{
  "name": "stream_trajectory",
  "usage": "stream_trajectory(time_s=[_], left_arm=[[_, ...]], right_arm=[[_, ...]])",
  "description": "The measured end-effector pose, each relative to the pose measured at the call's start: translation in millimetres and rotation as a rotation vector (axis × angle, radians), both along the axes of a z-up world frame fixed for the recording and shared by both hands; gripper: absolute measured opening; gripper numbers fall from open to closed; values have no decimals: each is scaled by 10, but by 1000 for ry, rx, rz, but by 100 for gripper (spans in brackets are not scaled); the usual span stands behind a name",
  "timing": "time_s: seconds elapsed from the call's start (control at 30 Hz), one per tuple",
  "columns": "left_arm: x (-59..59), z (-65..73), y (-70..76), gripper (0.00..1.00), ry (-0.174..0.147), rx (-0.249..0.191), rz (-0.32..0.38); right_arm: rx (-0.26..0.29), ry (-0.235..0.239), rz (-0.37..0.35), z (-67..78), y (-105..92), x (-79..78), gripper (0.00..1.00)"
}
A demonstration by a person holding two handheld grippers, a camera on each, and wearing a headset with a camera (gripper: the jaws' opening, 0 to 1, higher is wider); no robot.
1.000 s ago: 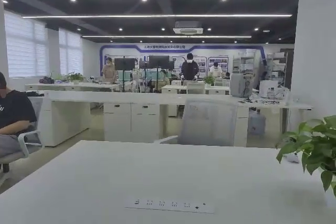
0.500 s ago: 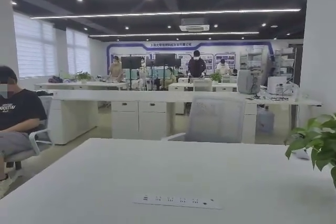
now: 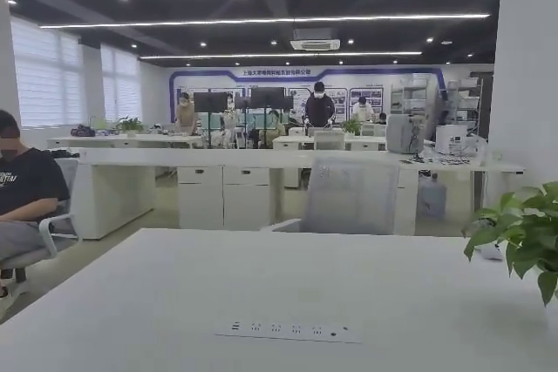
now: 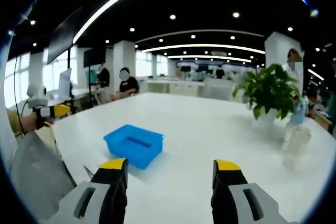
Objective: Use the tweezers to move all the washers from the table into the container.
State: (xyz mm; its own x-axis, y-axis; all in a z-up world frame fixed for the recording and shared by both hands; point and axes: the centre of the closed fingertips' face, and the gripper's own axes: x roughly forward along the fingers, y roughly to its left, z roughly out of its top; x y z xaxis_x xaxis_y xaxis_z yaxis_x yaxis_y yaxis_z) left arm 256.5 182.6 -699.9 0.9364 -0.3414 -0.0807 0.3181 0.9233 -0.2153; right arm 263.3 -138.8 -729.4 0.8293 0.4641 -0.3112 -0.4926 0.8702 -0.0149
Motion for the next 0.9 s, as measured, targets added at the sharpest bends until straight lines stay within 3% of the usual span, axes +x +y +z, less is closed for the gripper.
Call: stream_trajectory(time_s=[0.07, 0.1, 0.17, 0.23, 0.3, 0.33, 0.4, 0.53, 0.7, 0.9], left_arm=[[-21, 62, 3, 99, 3, -15, -14], [-30, 105, 3, 99, 2, -28, -19], [-40, 211, 10, 99, 2, -36, -30], [-14, 443, 61, 99, -73, -41, -9], [4, 556, 108, 99, -83, -44, 4], [13, 608, 116, 99, -87, -68, -4], [17, 622, 135, 99, -68, -106, -9], [11, 600, 156, 99, -74, -73, -13], [23, 545, 85, 99, -34, -66, -64], [-9, 485, -66, 99, 3, -57, -143]], right_arm=[[29, 33, 10, 8, 29, -11, 63], [33, 28, 18, 30, 35, 6, 63], [35, 15, 41, 189, 124, -7, 64], [55, -8, 53, 341, 230, 16, 63], [57, -20, 76, 472, 328, 34, 63], [62, -23, 87, 526, 393, 55, 64], [67, -33, 119, 607, 504, 78, 65], [45, -51, 167, 665, 568, 99, 62], [72, -54, 200, 707, 667, 128, 59], [52, -41, 230, 657, 762, 123, 55]])
